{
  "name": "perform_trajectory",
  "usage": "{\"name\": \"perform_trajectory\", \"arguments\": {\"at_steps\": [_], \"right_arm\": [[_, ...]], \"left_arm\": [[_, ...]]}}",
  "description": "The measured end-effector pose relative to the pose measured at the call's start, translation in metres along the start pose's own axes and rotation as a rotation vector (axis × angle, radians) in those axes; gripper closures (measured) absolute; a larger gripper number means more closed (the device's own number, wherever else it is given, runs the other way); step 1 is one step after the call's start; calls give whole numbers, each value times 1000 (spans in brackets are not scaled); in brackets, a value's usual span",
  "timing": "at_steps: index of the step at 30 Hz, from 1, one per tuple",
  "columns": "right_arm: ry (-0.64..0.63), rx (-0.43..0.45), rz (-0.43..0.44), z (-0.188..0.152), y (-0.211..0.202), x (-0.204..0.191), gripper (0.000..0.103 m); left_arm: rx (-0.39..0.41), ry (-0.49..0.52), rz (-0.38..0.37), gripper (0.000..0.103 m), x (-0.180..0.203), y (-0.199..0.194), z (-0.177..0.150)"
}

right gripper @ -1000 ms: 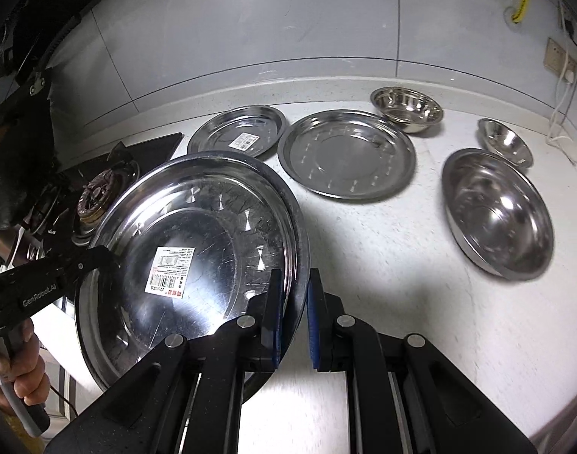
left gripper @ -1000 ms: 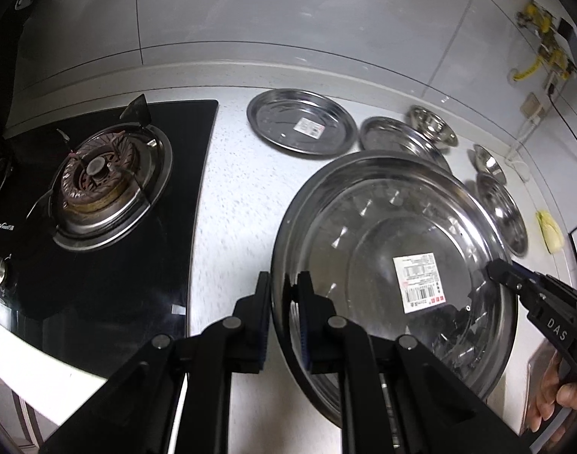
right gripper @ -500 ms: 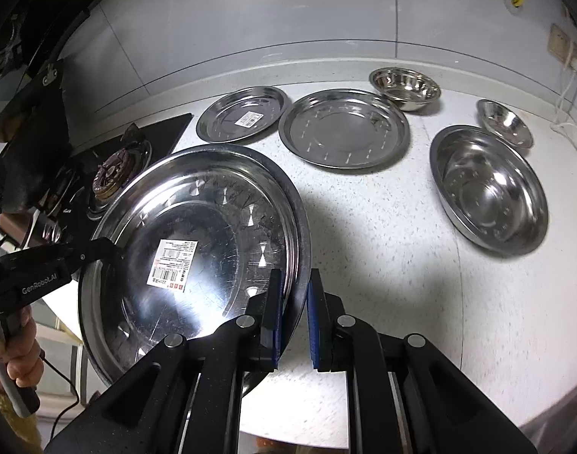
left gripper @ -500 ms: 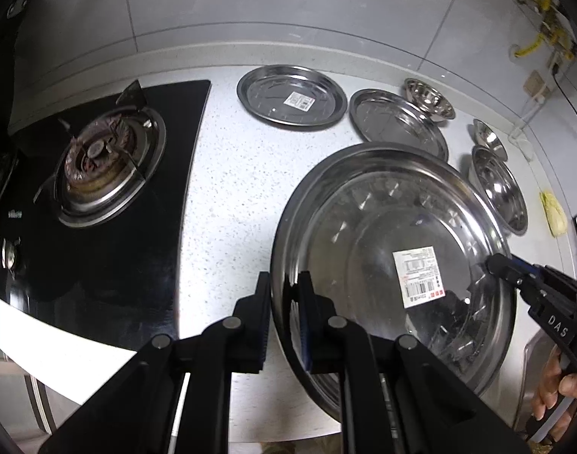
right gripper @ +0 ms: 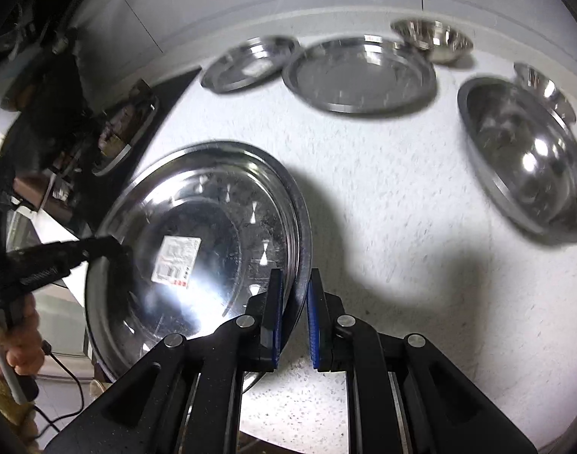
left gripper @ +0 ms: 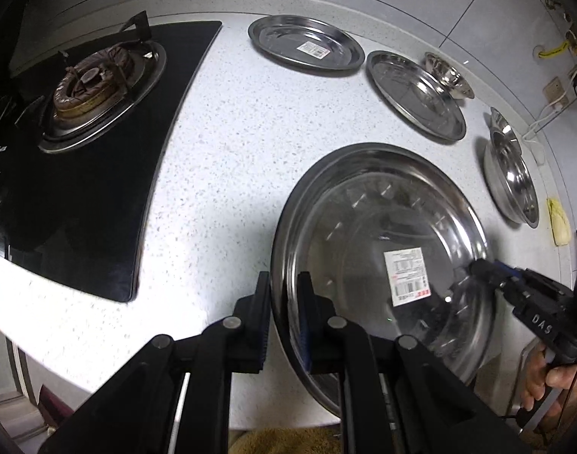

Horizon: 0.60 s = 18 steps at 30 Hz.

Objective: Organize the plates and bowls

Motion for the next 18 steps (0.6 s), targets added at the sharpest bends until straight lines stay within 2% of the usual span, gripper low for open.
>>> {"name": "perform_trajectory", "arguments": {"at_steps": [5, 9, 18], "right_arm": [[39, -15, -56, -6, 17, 0, 92], [58, -12, -81, -8, 22, 1, 92], [78, -13, -133, -5, 28, -2, 92]], "left_arm": [[-4, 76, -19, 91, 1, 17, 2], [-8, 85, -54, 91, -4, 20, 4], [-16, 102, -58, 91, -10, 31, 3]]}}
Point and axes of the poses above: each gripper's, at about its wrist camera, not at the fingertips, and y roughly the way its jaws point, x to its right, z to its top, the point moved 3 cm from there along y, roughly the way its jaws point, and after that the axes turned 9 degrees about -y, right-handed, at the moved point
